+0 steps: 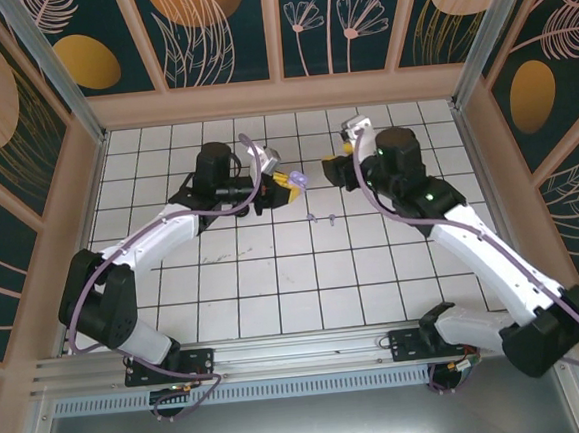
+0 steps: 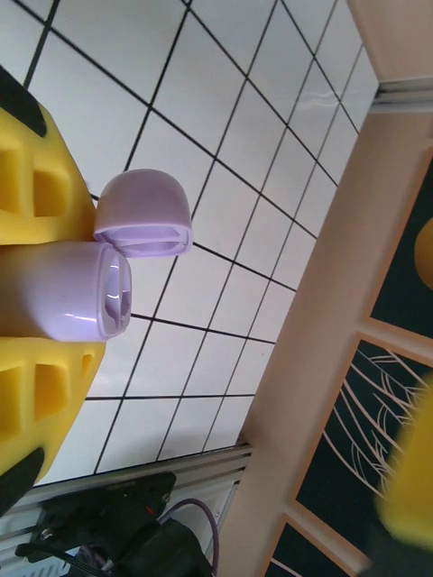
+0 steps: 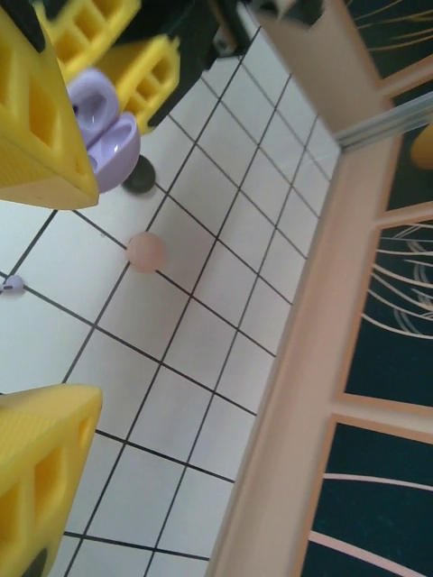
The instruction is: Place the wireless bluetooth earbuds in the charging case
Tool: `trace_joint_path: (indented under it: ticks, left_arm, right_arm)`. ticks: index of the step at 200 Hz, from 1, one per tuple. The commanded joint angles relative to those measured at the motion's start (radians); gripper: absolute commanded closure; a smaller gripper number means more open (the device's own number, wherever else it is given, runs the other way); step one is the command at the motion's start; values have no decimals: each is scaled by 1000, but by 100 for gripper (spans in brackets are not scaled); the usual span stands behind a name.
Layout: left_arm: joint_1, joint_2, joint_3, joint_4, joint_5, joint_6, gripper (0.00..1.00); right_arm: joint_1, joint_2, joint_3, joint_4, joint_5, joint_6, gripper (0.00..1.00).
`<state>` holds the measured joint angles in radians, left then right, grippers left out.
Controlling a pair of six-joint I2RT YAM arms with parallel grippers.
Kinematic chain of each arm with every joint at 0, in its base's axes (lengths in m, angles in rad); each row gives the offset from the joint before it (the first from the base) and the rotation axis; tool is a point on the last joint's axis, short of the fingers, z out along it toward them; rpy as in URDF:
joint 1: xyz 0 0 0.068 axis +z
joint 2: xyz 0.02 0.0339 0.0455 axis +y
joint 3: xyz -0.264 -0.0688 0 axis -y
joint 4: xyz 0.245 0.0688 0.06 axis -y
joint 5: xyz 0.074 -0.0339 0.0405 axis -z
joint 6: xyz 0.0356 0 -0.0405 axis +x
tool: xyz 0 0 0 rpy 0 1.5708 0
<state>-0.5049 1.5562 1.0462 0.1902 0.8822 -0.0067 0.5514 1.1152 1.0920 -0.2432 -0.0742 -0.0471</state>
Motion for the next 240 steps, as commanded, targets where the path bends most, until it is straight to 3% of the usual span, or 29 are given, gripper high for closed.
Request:
trace_joint_path:
  ticks: [1, 43, 115, 152, 195, 216, 240]
  left_arm:
    - [-1, -39, -56, 152, -21, -71, 100]
    - [-1, -76, -171, 346, -94, -151, 100]
    - [-1, -165, -239, 495, -267, -144, 100]
    - [-1, -215, -278, 604, -420, -88, 100]
    - [-1, -256, -354, 767, -497, 27, 100]
    - [-1, -257, -408, 919, -535, 42, 100]
    - [-1, -230, -377, 909, -604, 8, 100]
  right_arm:
    - [1, -39, -90, 27, -10, 121, 44]
    - [2, -65, -241, 25, 123, 319, 44]
    - [1, -56, -410, 74, 138, 507, 44]
    - [2, -17, -401, 67, 157, 530, 44]
    - [2, 53, -360, 76, 151, 507, 44]
    - [2, 86, -325, 64, 152, 486, 44]
    - [1, 117, -271, 41, 149, 457, 44]
